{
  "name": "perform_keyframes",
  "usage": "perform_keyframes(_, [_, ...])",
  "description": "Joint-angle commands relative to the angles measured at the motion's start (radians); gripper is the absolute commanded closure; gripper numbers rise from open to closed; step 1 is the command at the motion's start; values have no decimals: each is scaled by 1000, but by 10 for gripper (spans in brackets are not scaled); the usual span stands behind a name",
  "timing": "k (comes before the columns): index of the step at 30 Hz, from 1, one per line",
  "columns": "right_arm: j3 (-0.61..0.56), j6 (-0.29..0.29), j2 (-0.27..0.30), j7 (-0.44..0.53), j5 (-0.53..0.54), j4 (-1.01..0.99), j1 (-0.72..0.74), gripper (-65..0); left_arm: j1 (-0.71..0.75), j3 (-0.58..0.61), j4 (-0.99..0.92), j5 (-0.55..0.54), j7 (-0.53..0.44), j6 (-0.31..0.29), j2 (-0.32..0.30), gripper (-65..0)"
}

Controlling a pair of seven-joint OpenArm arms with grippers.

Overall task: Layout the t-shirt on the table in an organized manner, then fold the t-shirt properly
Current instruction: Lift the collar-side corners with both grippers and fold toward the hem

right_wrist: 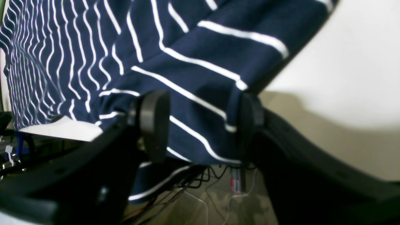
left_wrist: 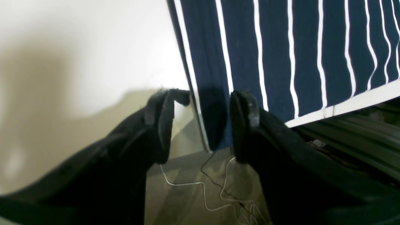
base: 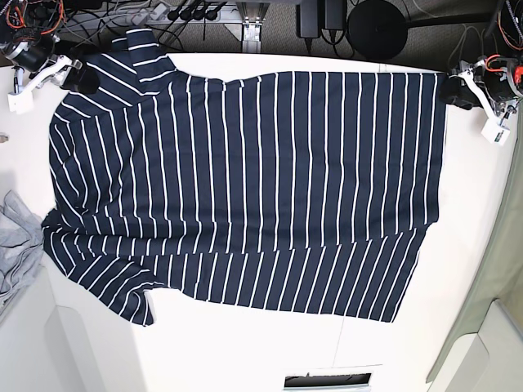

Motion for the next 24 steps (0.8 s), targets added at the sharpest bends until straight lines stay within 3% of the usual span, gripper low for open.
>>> perform_keyframes(1, [2, 3, 11, -22, -6, 8, -3, -330, 3, -6, -4, 7, 7, 3, -16, -318])
perform_keyframes(4, [2, 3, 11, -22, -6, 8, -3, -330, 3, -6, -31, 12, 35, -27, -2, -318])
perform_keyframes(11, [2, 4, 11, -36, 9, 8, -3, -329, 13, 14, -32, -29, 79, -28, 23, -318])
perform_keyframes(18, [2, 11, 11, -56, 39, 8, -3, -325, 13, 117, -10, -45, 98, -28, 23, -309])
perform_keyframes(21, [2, 11, 11, -64, 63, 8, -3, -224, 13, 148, -10, -45, 86, -28, 23, -181])
perform_keyframes(24, [2, 11, 11, -63, 64, 8, -3, -8, 10, 149, -10, -46, 82, -28, 22, -6])
